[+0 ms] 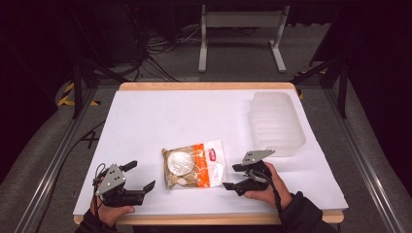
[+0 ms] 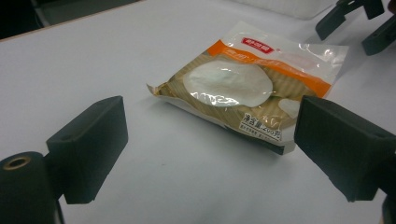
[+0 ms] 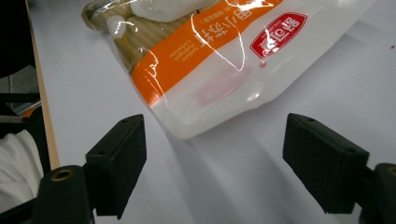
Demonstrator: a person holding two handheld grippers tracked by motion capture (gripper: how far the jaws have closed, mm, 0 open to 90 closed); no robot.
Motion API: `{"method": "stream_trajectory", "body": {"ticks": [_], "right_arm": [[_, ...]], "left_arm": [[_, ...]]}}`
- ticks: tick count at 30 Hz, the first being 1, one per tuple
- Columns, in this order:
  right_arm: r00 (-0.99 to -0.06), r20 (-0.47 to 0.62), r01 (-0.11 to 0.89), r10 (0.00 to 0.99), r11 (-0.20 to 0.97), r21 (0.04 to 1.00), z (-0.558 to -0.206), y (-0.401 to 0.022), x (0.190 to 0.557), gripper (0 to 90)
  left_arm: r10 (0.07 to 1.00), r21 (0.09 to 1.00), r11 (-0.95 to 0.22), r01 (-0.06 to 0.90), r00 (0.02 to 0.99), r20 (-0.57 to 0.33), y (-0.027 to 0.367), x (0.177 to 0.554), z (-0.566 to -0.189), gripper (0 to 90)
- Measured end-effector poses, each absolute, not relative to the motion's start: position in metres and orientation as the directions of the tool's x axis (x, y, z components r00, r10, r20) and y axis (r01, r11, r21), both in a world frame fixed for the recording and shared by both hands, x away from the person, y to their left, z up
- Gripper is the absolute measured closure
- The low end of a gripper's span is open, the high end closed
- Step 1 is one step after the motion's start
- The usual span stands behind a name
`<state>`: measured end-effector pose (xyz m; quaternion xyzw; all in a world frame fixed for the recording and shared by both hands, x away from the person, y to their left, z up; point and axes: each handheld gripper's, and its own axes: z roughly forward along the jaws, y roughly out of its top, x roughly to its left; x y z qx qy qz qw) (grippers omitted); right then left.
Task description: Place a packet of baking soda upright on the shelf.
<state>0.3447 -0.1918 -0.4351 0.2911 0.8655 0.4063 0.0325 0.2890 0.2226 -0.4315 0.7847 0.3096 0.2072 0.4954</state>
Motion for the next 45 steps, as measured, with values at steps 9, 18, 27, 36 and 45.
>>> {"method": "stream_trajectory", "body": {"ticks": [9, 18, 27, 36, 45], "right_arm": [[-0.82, 0.188, 0.509, 0.541, 0.537, 0.672, -0.441, -0.177, 0.345, 25.1], [-0.787, 0.258, 0.565, 0.56, 0.489, 0.664, -0.441, -0.171, 0.345, 30.6], [-0.715, 0.354, 0.65, 0.603, 0.387, 0.654, -0.442, -0.164, 0.37, 33.7], [-0.683, 0.344, 0.678, 0.645, 0.385, 0.626, -0.439, -0.148, 0.401, 51.0], [-0.701, 0.301, 0.66, 0.647, 0.427, 0.618, -0.438, -0.139, 0.412, 79.6]], "left_arm": [[0.676, 0.894, -0.34, 0.291, 0.737, 0.017, 0.218, 0.28, -0.435, 10.2], [0.671, 0.895, -0.341, 0.289, 0.741, 0.016, 0.219, 0.282, -0.436, 9.9], [0.66, 0.894, -0.349, 0.282, 0.751, 0.02, 0.216, 0.287, -0.436, 9.9], [0.647, 0.894, -0.354, 0.276, 0.762, 0.021, 0.215, 0.29, -0.437, 10.0], [0.644, 0.891, -0.357, 0.281, 0.765, 0.017, 0.215, 0.291, -0.438, 10.0]]}}
